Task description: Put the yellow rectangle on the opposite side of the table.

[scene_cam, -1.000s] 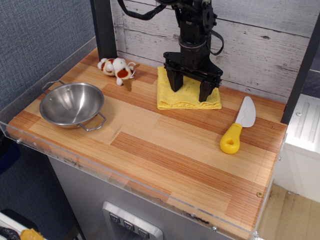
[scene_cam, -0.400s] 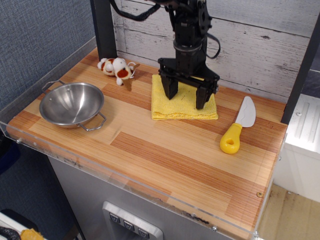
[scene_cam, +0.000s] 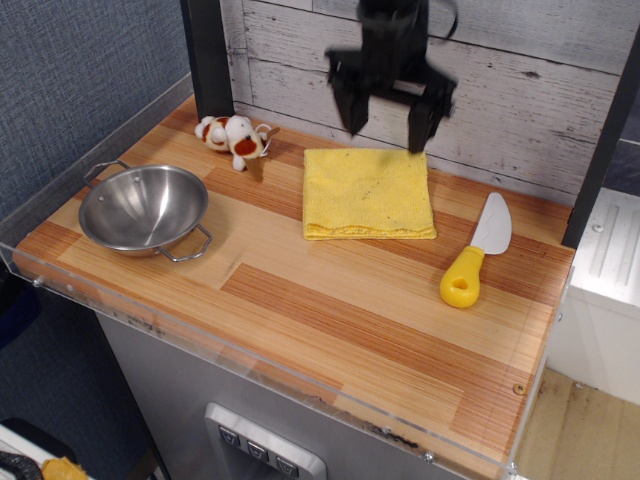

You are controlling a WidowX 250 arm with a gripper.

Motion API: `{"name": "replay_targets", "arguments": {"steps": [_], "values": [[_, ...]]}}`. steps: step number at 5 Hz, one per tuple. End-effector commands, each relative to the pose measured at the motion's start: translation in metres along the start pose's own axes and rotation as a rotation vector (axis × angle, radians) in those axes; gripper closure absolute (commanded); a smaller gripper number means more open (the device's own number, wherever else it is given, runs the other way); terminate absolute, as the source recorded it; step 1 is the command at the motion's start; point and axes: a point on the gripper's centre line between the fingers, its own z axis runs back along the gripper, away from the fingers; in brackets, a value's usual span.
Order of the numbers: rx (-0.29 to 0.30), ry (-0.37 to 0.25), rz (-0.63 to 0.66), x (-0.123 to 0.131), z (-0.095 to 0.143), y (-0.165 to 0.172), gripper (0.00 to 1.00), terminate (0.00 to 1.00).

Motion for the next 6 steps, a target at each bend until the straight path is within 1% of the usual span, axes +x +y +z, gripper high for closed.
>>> {"name": "replay_targets", "arguments": {"steps": [1, 2, 3, 4, 6], "values": [[-0.005, -0.162, -0.010, 0.024, 0.078, -0.005, 0.00, 0.00], [-0.024, -0.181, -0.018, 0.015, 0.094, -0.010, 0.00, 0.00], [-0.039, -0.175, -0.015, 0.000, 0.100, -0.014, 0.00, 0.00], [-0.045, -0.168, -0.009, -0.008, 0.113, -0.018, 0.00, 0.00], [-0.045, -0.168, -0.009, -0.008, 0.113, -0.018, 0.00, 0.00]]}}
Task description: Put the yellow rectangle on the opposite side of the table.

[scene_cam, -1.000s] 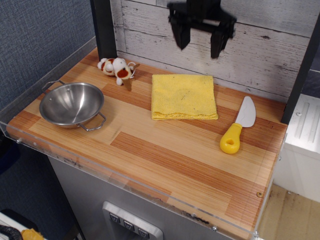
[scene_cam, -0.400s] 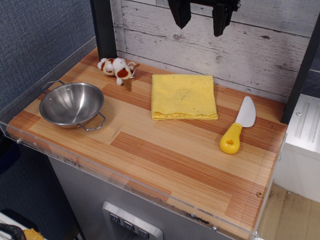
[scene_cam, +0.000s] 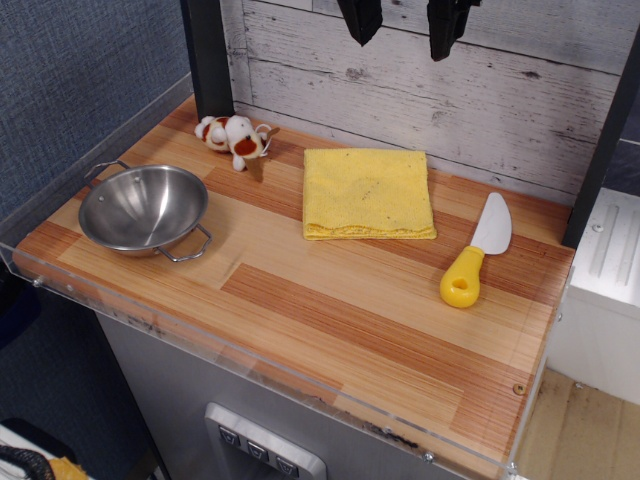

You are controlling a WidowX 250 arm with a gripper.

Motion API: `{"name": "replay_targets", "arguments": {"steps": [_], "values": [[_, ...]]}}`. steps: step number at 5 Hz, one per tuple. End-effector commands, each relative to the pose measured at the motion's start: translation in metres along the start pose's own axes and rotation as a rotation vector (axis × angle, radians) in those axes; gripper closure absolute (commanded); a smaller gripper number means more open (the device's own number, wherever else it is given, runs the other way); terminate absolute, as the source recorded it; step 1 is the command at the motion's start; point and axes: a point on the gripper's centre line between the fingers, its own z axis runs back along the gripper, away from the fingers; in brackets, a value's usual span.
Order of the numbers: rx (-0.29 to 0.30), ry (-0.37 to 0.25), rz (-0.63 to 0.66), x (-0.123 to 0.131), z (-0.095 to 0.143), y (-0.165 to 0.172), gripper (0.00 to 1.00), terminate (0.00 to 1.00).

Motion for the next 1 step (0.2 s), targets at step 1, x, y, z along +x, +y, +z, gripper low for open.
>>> {"name": "replay_targets", "arguments": {"steps": [1], "values": [[0.000, -0.050, -0.010, 0.0016, 0.0198, -0.0021, 0.00, 1.00]]}}
